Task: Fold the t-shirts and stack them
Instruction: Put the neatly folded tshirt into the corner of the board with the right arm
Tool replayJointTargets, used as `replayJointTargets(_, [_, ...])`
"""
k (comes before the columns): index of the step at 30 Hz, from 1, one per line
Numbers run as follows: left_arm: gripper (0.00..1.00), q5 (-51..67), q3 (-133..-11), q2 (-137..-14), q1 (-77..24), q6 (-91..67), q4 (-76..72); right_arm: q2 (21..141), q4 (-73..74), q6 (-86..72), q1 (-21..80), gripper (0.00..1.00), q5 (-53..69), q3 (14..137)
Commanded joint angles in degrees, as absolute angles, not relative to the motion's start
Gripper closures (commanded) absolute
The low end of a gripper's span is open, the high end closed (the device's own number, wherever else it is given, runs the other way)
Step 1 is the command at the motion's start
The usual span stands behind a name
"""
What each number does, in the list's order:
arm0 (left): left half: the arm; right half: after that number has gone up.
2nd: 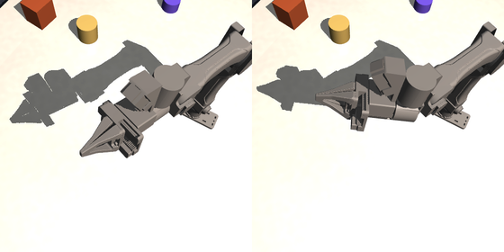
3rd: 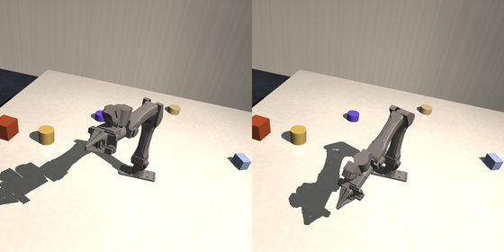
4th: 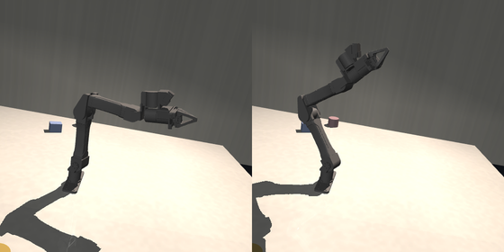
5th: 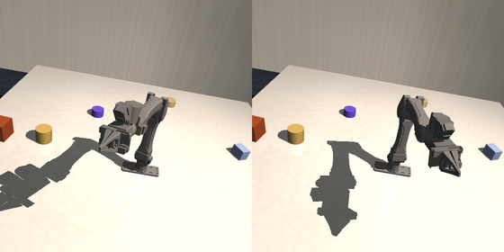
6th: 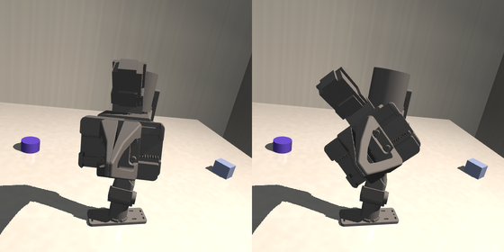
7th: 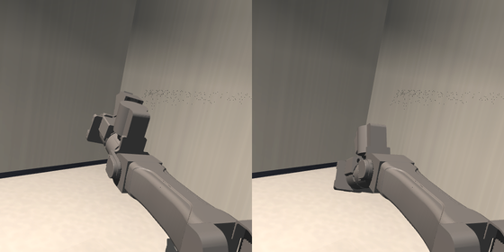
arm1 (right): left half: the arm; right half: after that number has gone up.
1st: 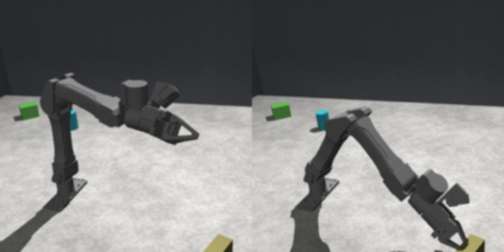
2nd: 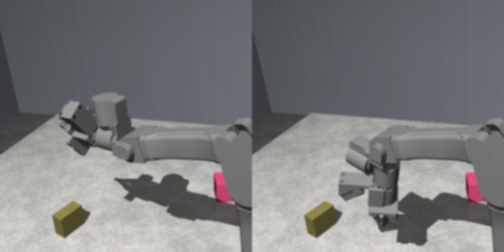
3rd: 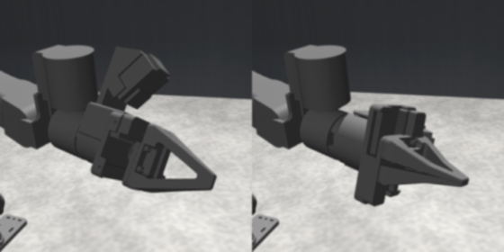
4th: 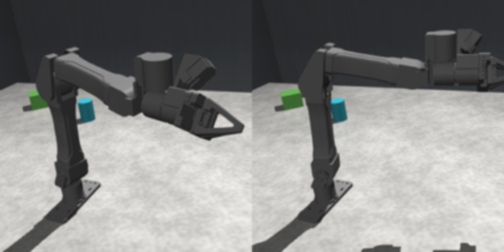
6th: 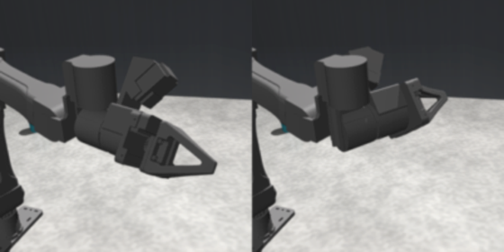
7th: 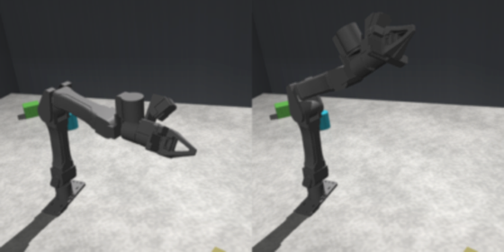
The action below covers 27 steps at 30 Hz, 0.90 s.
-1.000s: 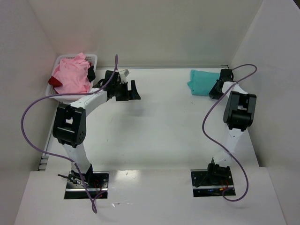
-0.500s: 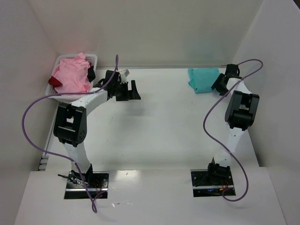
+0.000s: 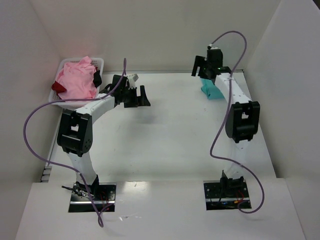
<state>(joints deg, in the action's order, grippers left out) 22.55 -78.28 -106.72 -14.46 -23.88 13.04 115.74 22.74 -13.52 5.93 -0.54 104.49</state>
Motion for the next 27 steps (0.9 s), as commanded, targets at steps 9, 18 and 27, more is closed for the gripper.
replayJointTargets(9, [0.0, 22.5, -75.6, -103.2, -12.9, -22.0, 9.9, 138.6, 35.0, -14.9, 10.4, 0.08, -32.4, 126.3])
replayJointTargets(18, [0.0, 23.0, -75.6, -104.2, -11.9, -22.0, 9.9, 141.6, 34.5, -13.0, 10.9, 0.08, -40.9, 128.1])
replayJointTargets(27, [0.0, 23.6, -77.2, -106.0, -11.3, -22.0, 11.0, 146.5, 33.9, -11.2, 10.9, 0.08, -43.0, 129.9])
